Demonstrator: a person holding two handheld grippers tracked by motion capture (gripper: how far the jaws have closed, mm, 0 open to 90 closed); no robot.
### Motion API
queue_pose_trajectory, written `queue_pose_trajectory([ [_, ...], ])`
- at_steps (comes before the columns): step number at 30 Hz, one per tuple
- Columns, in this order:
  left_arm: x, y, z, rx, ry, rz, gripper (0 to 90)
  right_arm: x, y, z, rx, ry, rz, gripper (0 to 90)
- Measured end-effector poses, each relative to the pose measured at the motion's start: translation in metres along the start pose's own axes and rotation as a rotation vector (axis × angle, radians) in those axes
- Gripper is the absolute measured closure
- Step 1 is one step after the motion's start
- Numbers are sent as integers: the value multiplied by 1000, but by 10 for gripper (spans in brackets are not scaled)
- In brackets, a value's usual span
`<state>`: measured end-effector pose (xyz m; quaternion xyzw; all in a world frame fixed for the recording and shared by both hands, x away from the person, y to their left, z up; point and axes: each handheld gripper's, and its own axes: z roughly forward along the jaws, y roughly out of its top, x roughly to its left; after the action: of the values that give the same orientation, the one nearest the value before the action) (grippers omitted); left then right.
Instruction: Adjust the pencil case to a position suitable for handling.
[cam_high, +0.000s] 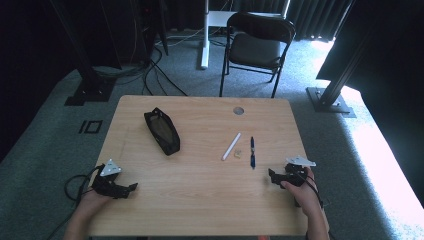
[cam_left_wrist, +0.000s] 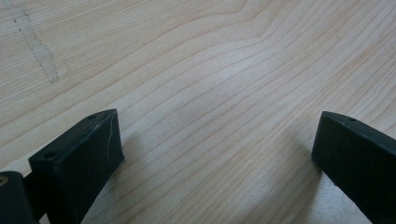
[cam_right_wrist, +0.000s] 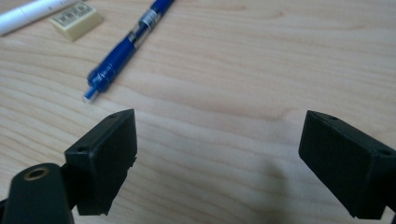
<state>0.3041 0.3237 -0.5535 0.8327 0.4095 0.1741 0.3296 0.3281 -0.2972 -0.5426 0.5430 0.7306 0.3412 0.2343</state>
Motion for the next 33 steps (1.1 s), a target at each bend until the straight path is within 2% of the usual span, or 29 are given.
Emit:
queue_pose_trajectory([
  [11, 0, 0, 0, 1, -1, 0, 21, 15, 23, -2, -53, 30, -13, 113],
  [24, 0, 0, 0, 2, 0, 1, 21, 40, 44, 5, -82, 82, -46, 114],
  [33, 0, 0, 0, 2, 0, 0, 21, 63, 59, 12, -100, 130, -75, 114],
])
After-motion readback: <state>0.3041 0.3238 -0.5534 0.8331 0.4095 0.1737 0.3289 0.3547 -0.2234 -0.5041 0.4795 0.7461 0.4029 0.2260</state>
